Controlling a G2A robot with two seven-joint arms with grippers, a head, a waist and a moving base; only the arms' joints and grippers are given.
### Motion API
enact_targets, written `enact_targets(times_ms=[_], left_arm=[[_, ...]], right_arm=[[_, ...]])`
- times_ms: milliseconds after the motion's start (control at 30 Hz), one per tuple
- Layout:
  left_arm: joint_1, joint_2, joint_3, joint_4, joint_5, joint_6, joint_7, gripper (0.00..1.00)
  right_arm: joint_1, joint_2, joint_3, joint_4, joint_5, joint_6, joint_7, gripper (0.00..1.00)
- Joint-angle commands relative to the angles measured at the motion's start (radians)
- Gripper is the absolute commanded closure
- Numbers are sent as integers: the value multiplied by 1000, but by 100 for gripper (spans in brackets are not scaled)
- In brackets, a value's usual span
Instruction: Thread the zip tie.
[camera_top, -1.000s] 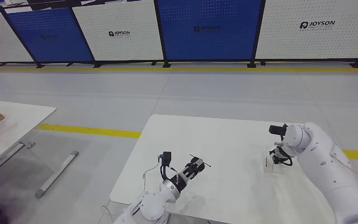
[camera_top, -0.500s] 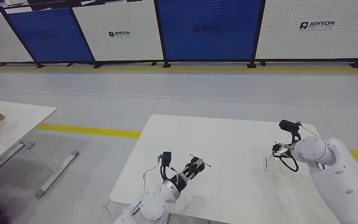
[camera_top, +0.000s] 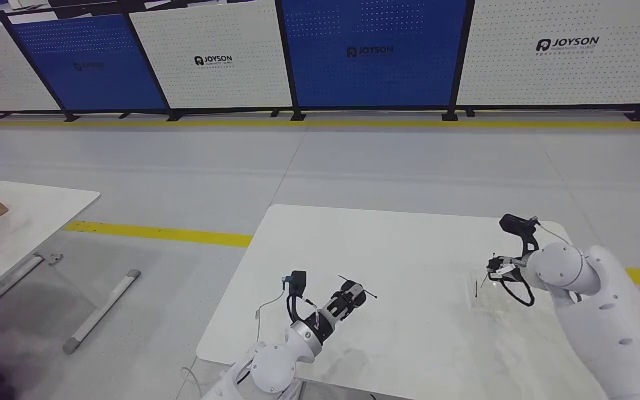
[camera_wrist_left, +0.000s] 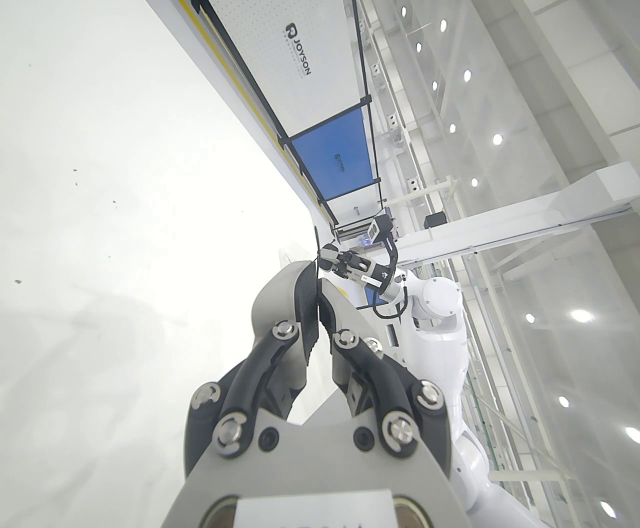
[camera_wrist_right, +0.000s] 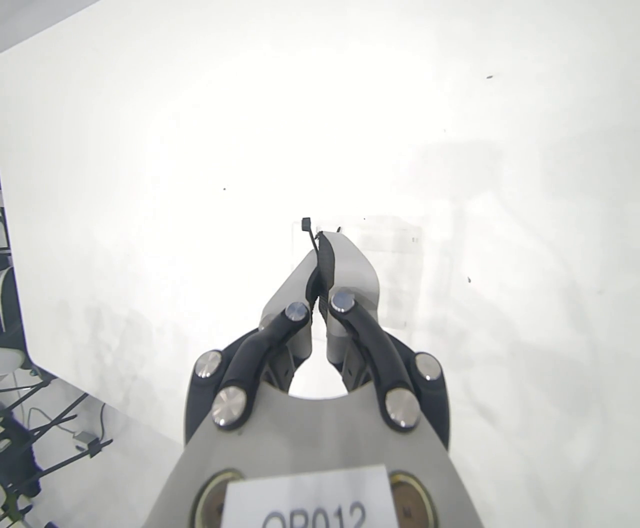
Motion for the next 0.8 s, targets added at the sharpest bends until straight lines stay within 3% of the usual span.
enact_targets(times_ms=[0,200,267,600,700,767], left_arm=[[0,0,0,0,0,0,0,100],[0,0,0,0,0,0,0,100],[0,0,0,0,0,0,0,100],[0,0,0,0,0,0,0,100],[0,0,0,0,0,0,0,100],[0,0,0,0,0,0,0,100]], right_arm=[[0,0,0,0,0,0,0,100],[0,0,0,0,0,0,0,100],[-14,1,12,-6,13,-4,-44,100],[-157,28,145,-119,102,-177,-271,100],[-174,30,156,-124,127,-231,-285,100],[-174,30,156,-124,127,-231,-285,100]])
